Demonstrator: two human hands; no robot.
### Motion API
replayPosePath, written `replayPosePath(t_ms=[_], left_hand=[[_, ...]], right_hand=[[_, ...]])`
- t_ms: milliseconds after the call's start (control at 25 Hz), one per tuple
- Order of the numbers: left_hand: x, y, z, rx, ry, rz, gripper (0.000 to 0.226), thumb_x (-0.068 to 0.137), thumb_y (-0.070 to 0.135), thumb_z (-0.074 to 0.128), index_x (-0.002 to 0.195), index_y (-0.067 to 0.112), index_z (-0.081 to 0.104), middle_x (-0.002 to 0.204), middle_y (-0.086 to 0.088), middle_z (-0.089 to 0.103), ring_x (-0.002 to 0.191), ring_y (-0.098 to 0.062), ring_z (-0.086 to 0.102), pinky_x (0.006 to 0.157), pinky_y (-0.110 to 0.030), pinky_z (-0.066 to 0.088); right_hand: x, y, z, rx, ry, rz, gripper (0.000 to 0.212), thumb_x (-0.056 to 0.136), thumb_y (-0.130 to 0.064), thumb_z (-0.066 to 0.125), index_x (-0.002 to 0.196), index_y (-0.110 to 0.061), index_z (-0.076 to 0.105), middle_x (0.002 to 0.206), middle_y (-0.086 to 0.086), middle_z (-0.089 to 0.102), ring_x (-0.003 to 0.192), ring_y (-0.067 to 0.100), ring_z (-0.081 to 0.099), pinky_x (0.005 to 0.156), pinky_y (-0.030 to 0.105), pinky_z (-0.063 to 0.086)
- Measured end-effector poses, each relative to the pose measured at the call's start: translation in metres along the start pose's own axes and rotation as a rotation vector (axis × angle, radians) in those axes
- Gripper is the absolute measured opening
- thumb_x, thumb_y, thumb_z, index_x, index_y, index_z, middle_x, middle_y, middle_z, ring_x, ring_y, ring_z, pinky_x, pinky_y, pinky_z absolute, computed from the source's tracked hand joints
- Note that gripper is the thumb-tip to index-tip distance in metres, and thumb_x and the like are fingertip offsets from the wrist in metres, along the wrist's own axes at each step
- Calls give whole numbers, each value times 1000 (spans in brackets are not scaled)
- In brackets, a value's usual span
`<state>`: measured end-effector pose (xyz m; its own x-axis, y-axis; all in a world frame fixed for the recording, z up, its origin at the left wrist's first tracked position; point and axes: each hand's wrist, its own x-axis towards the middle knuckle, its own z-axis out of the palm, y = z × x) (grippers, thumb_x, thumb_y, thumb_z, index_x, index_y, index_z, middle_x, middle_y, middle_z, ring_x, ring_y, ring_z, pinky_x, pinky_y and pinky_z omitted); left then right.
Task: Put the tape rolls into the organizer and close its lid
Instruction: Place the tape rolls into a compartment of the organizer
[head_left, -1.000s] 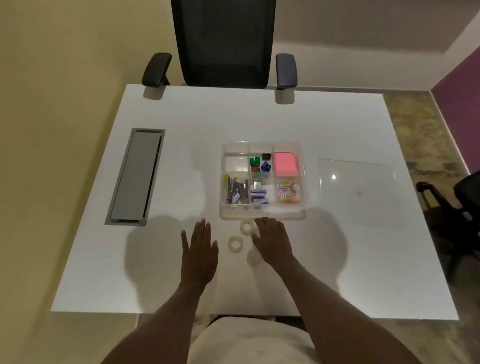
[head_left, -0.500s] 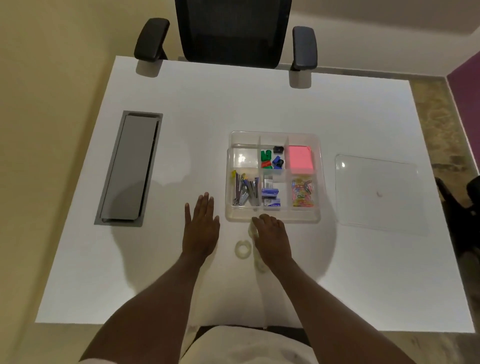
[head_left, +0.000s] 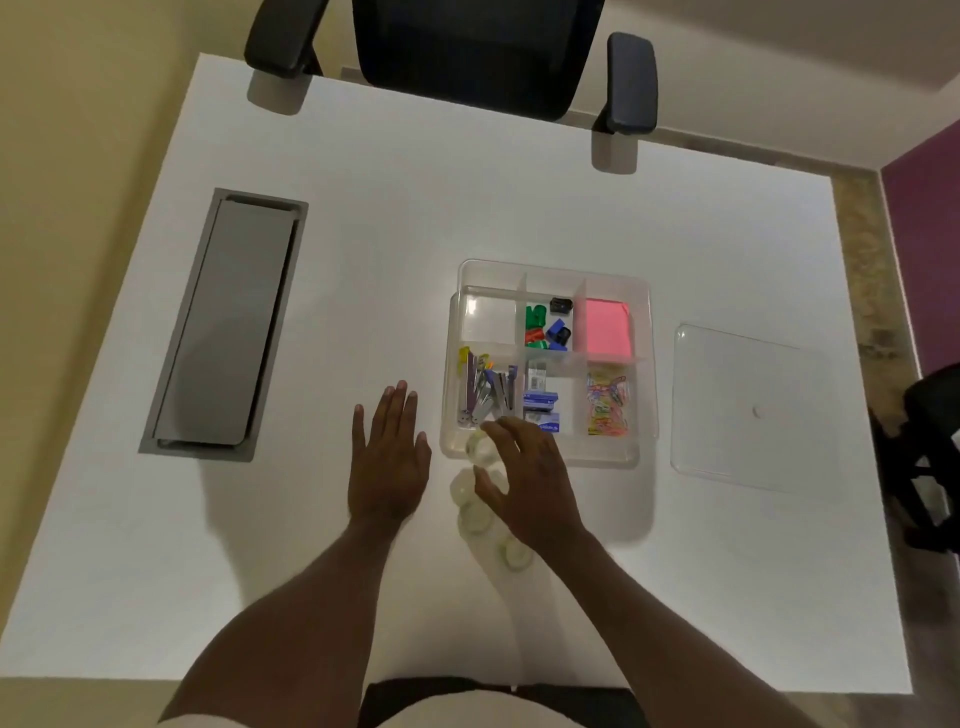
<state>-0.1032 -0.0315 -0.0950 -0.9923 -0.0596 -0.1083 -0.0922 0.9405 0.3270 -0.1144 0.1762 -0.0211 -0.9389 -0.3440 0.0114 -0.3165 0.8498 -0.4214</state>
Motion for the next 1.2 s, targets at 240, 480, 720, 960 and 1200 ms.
replayPosePath(t_ms=[240, 480, 720, 960, 1200], left_hand=[[1, -6, 7, -37, 25, -9, 61, 110, 37, 39, 167, 19, 28, 178, -1, 22, 167, -16, 14, 138, -52, 8], [2, -10, 16, -20, 18, -32, 63, 109, 42, 37, 168, 24, 25, 179, 3, 19, 168, -13, 10, 138, -49, 3], [3, -10, 18, -48, 26, -30, 64, 108, 44, 33, 168, 25, 25, 179, 3, 19, 167, -15, 13, 136, -54, 13], [3, -8, 15, -54, 1, -43, 63, 109, 47, 25, 168, 25, 26, 179, 3, 21, 167, -16, 16, 135, -57, 19], [3, -9, 18, -33, -4, -39, 64, 108, 50, 22, 168, 27, 24, 179, 3, 21, 167, -17, 16, 136, -56, 16]], right_hand=[[101, 1, -44, 177, 130, 133, 55, 88, -26, 73, 138, -20, 49, 139, 5, 49, 129, 19, 49, 107, 28, 45], [189, 10, -59, 95, -107, 202, 55, 90, -17, 70, 139, -11, 48, 132, 11, 51, 120, 27, 55, 95, 39, 51], [226, 11, -37, -189, -347, 227, 43, 93, -18, 68, 131, -8, 52, 125, 15, 56, 115, 34, 59, 91, 43, 53], [230, 12, -24, -195, -302, 212, 35, 91, -6, 64, 125, -7, 53, 119, 13, 57, 109, 32, 60, 81, 42, 54], [213, 15, -19, -72, -203, 220, 34, 87, -2, 66, 119, -7, 56, 115, 12, 56, 101, 30, 60, 74, 35, 48]])
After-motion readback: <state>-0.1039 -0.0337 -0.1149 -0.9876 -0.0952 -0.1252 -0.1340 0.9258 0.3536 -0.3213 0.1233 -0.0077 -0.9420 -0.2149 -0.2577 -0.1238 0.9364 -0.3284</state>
